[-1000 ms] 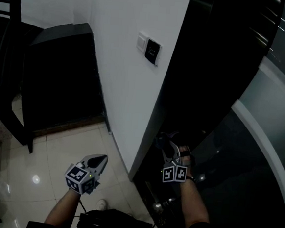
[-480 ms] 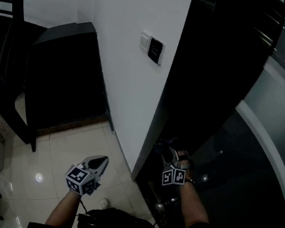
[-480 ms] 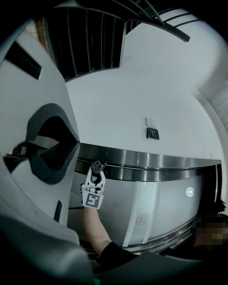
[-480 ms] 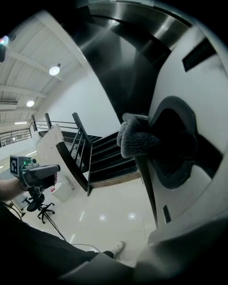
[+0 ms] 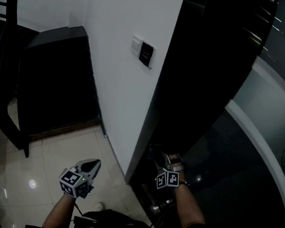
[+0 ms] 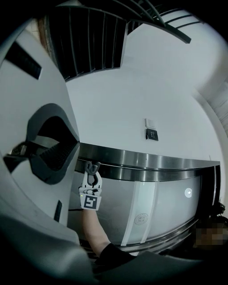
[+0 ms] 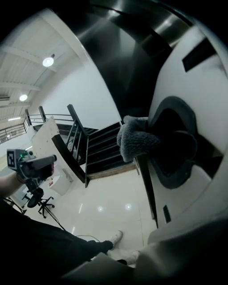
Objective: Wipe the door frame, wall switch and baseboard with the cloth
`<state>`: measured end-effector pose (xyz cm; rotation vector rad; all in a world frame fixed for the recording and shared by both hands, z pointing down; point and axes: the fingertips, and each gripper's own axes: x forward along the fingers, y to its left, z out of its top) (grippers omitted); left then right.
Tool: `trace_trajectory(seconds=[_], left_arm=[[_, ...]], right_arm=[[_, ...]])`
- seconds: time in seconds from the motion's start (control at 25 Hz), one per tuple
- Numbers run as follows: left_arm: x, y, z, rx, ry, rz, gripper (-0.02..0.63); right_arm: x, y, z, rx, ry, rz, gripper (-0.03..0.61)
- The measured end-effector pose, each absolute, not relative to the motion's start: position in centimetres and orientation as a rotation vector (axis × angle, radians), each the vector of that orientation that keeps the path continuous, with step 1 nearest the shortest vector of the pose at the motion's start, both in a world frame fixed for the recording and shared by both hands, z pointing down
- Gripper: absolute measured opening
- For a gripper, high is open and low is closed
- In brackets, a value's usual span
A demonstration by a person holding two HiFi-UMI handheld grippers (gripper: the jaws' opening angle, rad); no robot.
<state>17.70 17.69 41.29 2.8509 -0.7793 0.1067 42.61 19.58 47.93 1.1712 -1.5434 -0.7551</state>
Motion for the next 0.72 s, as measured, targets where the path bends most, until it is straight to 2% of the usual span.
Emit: trace_trajectory(seconds=[0.12,0.28,0.48,0.6,0.72], left_arm=[[18.5,17.3,40.9,2.866,-0.745,0.079,0.002],[20.9,17.1,39.4,2.898,-0.662,0.009,0.002],[22.9,16.4,37.7,2.942,-0.584,-0.042,0.002],[23.0,16.3,36.8,2.947,-0.575,-0.070,0.002],[23.0,16.0,36.4,2.946,-0.575,-0.085,0.002]], right_arm=[[43.8,19.8,40.6,1.282,-1.478,-0.881,0.092],[45.3,20.3,26.6,1.427,-1.345,-1.092,0.093],[43.8,20.5,11.9,1.481,-1.201,-1.306,0.094],[43.4,19.9,7.5,1.536,-1.181,-1.317,0.094],[43.0,18.2,7.5,1.516,-1.219,-1.264,0.094]])
